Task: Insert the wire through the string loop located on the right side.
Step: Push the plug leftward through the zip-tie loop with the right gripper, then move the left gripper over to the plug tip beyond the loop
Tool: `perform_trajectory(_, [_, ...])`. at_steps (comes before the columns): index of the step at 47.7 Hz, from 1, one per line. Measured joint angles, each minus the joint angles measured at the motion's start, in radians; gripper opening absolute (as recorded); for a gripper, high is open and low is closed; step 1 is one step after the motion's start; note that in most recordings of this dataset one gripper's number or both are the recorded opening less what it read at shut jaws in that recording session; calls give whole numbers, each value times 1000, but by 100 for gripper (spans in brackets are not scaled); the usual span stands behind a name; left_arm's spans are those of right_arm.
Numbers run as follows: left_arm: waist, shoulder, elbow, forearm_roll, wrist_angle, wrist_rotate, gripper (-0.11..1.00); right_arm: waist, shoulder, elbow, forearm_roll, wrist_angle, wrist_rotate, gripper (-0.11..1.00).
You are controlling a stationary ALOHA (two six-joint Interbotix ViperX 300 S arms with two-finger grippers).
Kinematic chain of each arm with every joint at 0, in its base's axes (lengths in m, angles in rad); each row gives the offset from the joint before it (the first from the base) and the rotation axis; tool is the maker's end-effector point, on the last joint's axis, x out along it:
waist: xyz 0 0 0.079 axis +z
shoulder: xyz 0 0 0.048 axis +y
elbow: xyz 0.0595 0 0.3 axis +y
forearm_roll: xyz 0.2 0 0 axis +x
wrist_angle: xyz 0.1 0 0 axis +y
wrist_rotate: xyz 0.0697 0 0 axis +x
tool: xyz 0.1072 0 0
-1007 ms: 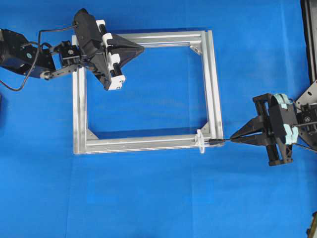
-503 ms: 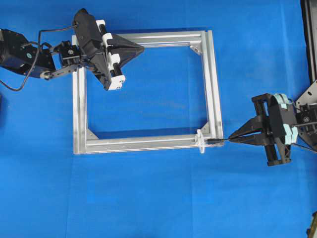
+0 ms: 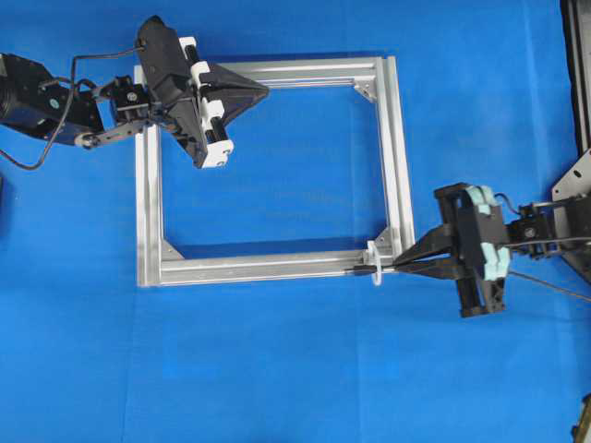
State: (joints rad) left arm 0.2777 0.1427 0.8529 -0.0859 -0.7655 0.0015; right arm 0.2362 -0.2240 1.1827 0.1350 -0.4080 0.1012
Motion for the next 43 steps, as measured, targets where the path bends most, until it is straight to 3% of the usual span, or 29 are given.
perform_trajectory(28, [-3, 0, 2, 2, 0, -2, 0, 2, 34, -32, 2, -25, 0, -3])
perform_trajectory(34, [-28, 2, 6, 2, 0, -14, 0, 0, 32, -34, 2, -25, 0, -3])
perform_trajectory(43, [-124, 2, 18, 2, 0, -14, 0, 0, 32, -32, 0, -26, 0, -3])
